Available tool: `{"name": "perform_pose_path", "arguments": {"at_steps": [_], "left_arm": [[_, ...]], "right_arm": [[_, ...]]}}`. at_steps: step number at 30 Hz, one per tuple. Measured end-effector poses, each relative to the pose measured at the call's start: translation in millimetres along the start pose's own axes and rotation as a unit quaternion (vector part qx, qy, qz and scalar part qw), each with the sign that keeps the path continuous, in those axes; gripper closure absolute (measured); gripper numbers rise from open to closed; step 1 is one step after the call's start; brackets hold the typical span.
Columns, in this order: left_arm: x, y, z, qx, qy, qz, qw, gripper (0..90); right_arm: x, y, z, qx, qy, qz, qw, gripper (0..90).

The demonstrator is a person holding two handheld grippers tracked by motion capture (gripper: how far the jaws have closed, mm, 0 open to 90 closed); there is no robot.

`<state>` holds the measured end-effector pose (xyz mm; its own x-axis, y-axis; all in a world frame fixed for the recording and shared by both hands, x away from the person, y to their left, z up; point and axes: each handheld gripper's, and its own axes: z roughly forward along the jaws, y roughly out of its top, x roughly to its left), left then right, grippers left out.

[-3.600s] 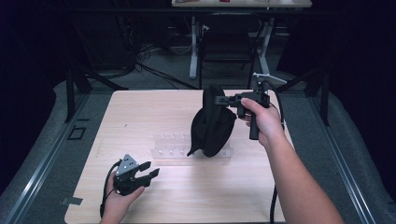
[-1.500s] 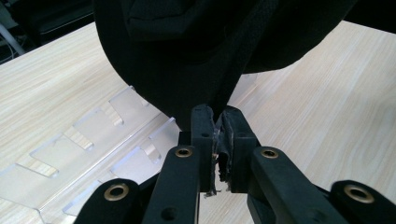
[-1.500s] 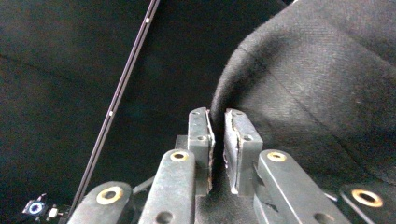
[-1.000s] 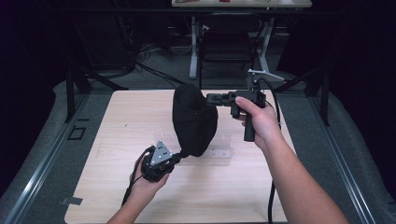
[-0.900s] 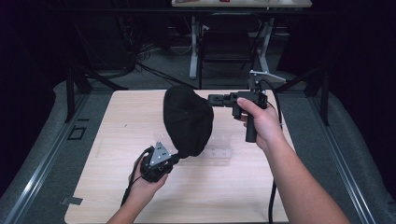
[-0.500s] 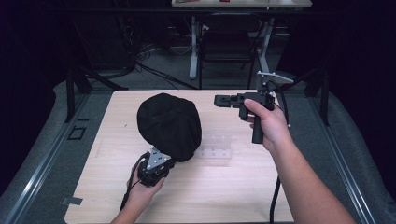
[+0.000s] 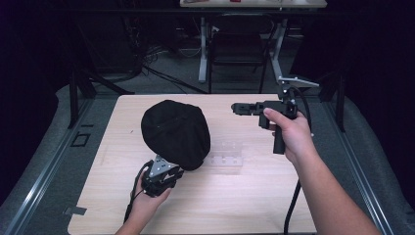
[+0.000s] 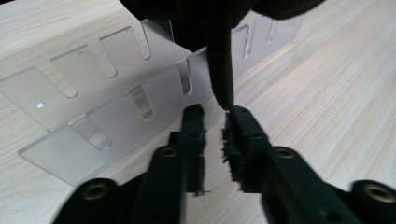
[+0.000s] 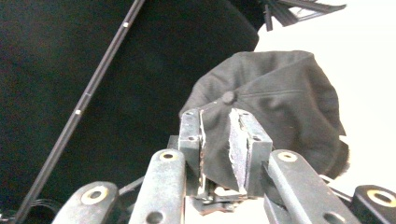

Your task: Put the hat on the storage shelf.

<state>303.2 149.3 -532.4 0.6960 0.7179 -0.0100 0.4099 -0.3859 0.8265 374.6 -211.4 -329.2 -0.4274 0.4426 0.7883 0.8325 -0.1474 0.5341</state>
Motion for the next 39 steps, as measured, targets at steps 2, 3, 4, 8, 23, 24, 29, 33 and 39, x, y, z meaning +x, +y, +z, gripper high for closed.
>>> {"name": "perform_pose_path", "arguments": {"at_steps": [2,3,4,8,23,24,29,33,39], "left_arm": [[2.3,-0.4,-3.6,-0.003,-0.002,-0.004,1.0000,71.1],[3.1,-0.6,-5.3,-0.004,-0.001,-0.005,1.0000,69.9],[3.9,-0.8,-6.7,-0.003,0.000,-0.005,1.0000,68.6],[9.1,-3.6,-13.5,-0.007,-0.004,-0.019,0.9998,63.2],[26.2,-15.8,-46.9,-0.021,0.014,-0.051,0.9984,46.5],[26.5,-16.8,-48.2,-0.020,0.017,-0.054,0.9982,45.0],[31.1,-27.1,-53.5,-0.028,0.024,-0.073,0.9966,43.2],[36.4,-37.2,-51.6,-0.027,0.028,-0.091,0.9951,43.2],[40.0,-45.0,-48.8,-0.018,0.034,-0.098,0.9944,43.2]], "right_arm": [[0.1,-1.4,-4.1,-0.002,-0.016,-0.007,0.9998,74.4],[0.0,-1.8,-5.6,0.000,-0.020,-0.012,0.9997,74.4],[0.5,-2.6,-7.3,-0.001,-0.027,-0.015,0.9995,74.4],[0.5,-4.8,-15.1,-0.004,-0.042,-0.028,0.9987,74.2],[-1.1,-19.1,-35.0,-0.010,-0.116,-0.078,0.9901,72.0],[-1.7,-21.5,-36.4,-0.010,-0.121,-0.082,0.9892,71.4],[-4.0,-31.4,-42.0,-0.015,-0.149,-0.105,0.9832,69.2],[-8.3,-41.4,-45.0,-0.013,-0.175,-0.124,0.9766,67.8],[-18.9,-57.6,-44.3,-0.009,-0.199,-0.142,0.9696,64.8]]}}
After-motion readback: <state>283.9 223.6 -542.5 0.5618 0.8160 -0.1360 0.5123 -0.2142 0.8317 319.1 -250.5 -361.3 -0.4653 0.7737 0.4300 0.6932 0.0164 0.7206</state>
